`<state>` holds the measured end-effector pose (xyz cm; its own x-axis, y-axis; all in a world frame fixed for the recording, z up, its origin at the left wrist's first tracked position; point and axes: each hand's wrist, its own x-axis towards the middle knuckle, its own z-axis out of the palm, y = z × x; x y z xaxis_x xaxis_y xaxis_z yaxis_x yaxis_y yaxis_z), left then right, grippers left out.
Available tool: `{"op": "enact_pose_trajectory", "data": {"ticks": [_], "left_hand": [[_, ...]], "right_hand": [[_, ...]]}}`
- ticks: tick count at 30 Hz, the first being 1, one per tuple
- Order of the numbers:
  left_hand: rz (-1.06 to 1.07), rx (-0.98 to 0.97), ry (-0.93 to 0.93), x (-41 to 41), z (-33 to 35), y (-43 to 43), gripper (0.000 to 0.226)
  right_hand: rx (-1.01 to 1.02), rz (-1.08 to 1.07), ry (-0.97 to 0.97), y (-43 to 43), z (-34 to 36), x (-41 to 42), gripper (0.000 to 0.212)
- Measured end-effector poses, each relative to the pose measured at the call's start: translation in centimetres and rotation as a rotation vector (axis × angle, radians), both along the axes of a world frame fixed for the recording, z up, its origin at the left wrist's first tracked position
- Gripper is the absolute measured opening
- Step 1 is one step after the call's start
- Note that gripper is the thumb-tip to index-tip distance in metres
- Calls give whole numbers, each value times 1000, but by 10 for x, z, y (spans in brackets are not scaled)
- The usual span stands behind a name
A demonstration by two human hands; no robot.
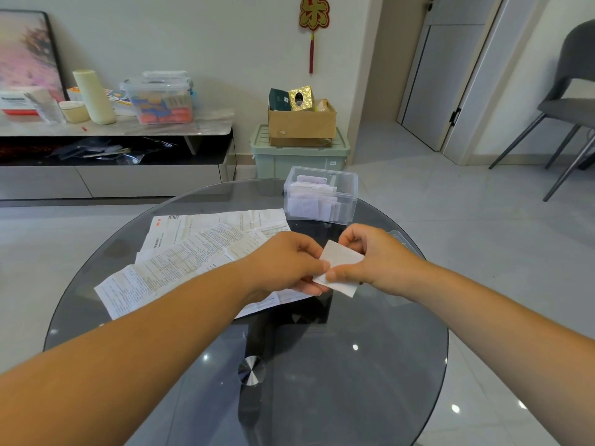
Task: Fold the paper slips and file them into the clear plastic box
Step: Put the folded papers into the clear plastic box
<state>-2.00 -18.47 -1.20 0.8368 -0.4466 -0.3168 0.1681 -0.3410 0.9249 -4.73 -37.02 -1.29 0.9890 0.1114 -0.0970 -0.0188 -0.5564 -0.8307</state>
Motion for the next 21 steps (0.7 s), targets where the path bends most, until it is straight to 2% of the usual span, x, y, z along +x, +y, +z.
{"op": "enact_pose_trajectory", "data": {"ticks": [4, 10, 14, 17, 19, 21], "left_hand": [[153, -202, 137, 4, 2, -1, 20], [107, -575, 339, 10, 8, -1, 29], [56, -731, 438, 16, 9, 3, 32], [62, -787, 480, 19, 7, 6, 38], [63, -794, 476, 21, 6, 7, 36], [59, -760, 444, 21, 8, 6, 47]], "right_hand": [[164, -60, 3, -3, 2, 1, 14], [606, -141, 163, -4, 10, 7, 14], [890, -100, 232, -7, 14, 11, 6], [971, -67, 246, -7, 14, 12, 24], [964, -57, 244, -7, 13, 13, 36], [937, -70, 252, -8, 12, 14, 42]]}}
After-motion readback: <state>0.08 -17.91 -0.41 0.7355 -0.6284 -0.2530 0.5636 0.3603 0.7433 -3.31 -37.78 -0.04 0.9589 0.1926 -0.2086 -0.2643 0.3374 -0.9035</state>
